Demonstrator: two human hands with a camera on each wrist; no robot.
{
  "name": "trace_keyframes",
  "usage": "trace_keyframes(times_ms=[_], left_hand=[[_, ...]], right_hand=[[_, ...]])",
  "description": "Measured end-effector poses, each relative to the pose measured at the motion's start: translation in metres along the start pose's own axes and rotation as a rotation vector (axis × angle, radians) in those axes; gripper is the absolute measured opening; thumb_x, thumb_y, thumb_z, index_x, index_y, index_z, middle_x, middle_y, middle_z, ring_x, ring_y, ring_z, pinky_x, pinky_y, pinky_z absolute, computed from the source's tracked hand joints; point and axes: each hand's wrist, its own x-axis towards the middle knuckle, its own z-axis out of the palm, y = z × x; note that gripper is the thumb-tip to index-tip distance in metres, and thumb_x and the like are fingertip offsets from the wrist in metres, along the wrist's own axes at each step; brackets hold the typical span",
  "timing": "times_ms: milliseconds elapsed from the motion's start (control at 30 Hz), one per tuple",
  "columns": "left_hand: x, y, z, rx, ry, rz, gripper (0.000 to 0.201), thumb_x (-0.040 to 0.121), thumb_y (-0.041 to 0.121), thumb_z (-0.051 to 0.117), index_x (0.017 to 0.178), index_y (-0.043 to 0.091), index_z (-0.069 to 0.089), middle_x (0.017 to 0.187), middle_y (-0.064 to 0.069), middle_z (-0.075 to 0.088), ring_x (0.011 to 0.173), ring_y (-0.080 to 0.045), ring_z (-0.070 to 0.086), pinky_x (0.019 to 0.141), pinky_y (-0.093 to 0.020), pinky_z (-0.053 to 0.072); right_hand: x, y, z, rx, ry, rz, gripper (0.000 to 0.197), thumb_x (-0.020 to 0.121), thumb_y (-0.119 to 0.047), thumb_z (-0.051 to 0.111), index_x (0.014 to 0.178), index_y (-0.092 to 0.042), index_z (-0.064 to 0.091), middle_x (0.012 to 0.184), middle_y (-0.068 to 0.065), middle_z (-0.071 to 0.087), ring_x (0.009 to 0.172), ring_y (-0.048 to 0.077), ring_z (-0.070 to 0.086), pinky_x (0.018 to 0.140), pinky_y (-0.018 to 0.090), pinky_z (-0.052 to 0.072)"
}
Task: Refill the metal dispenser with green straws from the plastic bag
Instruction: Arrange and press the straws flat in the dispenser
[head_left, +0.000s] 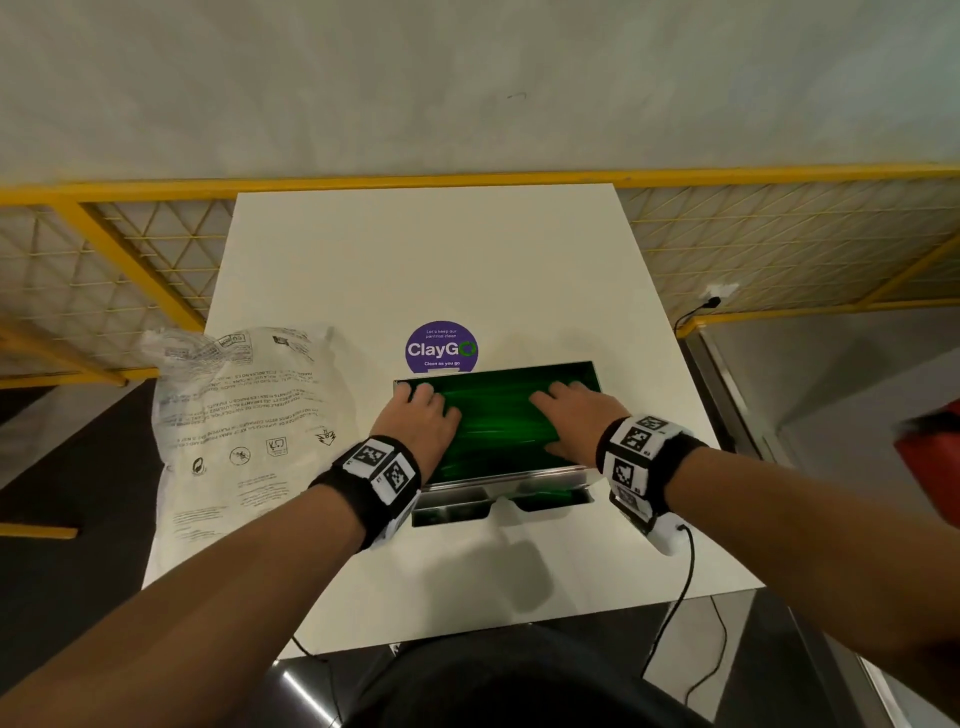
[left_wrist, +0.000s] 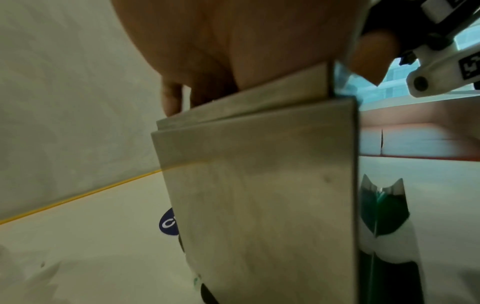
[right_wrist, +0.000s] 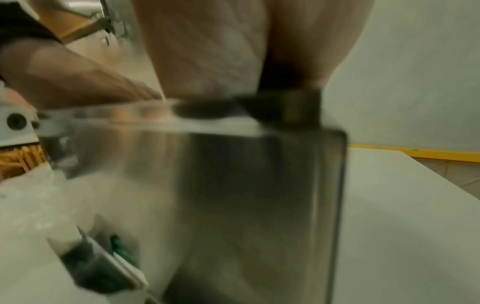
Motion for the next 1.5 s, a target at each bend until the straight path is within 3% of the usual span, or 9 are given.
trace_keyframes(times_ms=[300,500,600,800,967,1133,1267,1433,1500], left_hand=[[-0.001,-0.005,0.002,-0.059,-0.021,0.001,0.083,0.077,0.062,0.058,0.141,0.02,0.024,0.128,-0.006,0.046,0.115,-0.028,0.045,0.103,-0.047,0.024],[0.001,-0.005,0.003,-0.074,-0.06,-0.068,0.043,0.081,0.037,0.058,0.119,0.021,0.046,0.101,0.001,0.063,0.101,-0.024,0.052,0.101,-0.05,0.021],[0.001,-0.006,0.004,-0.104,-0.063,-0.101,0.043,0.085,0.04,0.053,0.123,0.021,0.045,0.108,-0.001,0.062,0.106,-0.024,0.052,0.104,-0.053,0.019],[-0.011,-0.012,0.002,-0.161,-0.029,-0.103,0.07,0.083,0.062,0.048,0.136,0.021,0.029,0.129,-0.007,0.041,0.123,-0.026,0.038,0.107,-0.055,0.016],[-0.018,0.0,0.002,-0.16,0.057,-0.157,0.062,0.086,0.057,0.046,0.132,0.019,0.03,0.128,-0.01,0.038,0.122,-0.027,0.037,0.107,-0.055,0.019],[-0.019,0.011,0.0,-0.227,0.118,-0.237,0.055,0.086,0.051,0.047,0.128,0.018,0.033,0.13,-0.013,0.036,0.124,-0.031,0.034,0.106,-0.054,0.02],[-0.018,0.018,-0.002,-0.27,0.15,-0.273,0.053,0.082,0.044,0.057,0.124,0.013,0.043,0.129,-0.019,0.04,0.122,-0.04,0.036,0.103,-0.055,0.026],[-0.007,0.02,0.001,-0.418,-0.066,-0.06,0.058,0.098,0.047,0.032,0.147,0.02,0.019,0.144,-0.015,0.032,0.13,-0.034,0.036,0.107,-0.044,0.032],[-0.002,0.017,0.0,-0.452,-0.152,-0.057,0.058,0.099,0.047,0.03,0.148,0.018,0.02,0.139,-0.016,0.039,0.123,-0.034,0.045,0.1,-0.041,0.039]], right_hand=[[-0.013,0.002,-0.006,-0.059,0.012,-0.08,0.068,0.085,-0.041,0.063,0.14,-0.021,0.029,0.135,0.006,0.037,0.121,0.026,0.041,0.091,0.038,0.045],[-0.013,-0.01,-0.009,0.217,-0.103,-0.065,0.026,0.095,-0.035,0.05,0.103,-0.011,0.058,0.098,0.007,0.062,0.083,0.022,0.056,0.077,0.035,0.049],[-0.014,-0.011,-0.004,0.312,-0.211,-0.048,0.033,0.098,-0.033,0.042,0.113,-0.011,0.063,0.108,0.009,0.066,0.094,0.024,0.061,0.088,0.037,0.05],[-0.015,-0.001,-0.009,0.282,0.043,-0.044,0.039,0.094,-0.027,0.051,0.132,-0.018,0.048,0.123,0.006,0.049,0.114,0.026,0.051,0.092,0.033,0.045],[-0.006,-0.008,0.001,0.132,-0.201,-0.001,0.059,0.098,-0.025,0.041,0.151,-0.024,0.015,0.159,0.012,0.004,0.133,0.037,0.04,0.104,0.042,0.042],[-0.006,-0.013,-0.005,0.287,-0.163,-0.087,0.05,0.099,-0.021,0.039,0.148,-0.02,0.029,0.155,0.01,0.026,0.14,0.028,0.03,0.114,0.036,0.028],[-0.003,-0.004,-0.005,0.271,0.023,-0.011,0.051,0.096,-0.025,0.046,0.145,-0.019,0.034,0.144,0.01,0.039,0.13,0.03,0.039,0.105,0.043,0.038],[0.008,-0.008,-0.001,0.157,-0.238,0.09,0.069,0.096,-0.028,0.045,0.152,-0.018,0.006,0.158,0.016,0.008,0.14,0.038,0.027,0.111,0.047,0.033],[0.01,-0.012,-0.002,0.164,-0.276,0.057,0.065,0.097,-0.025,0.044,0.151,-0.014,0.011,0.152,0.02,0.025,0.133,0.036,0.038,0.106,0.045,0.04]])
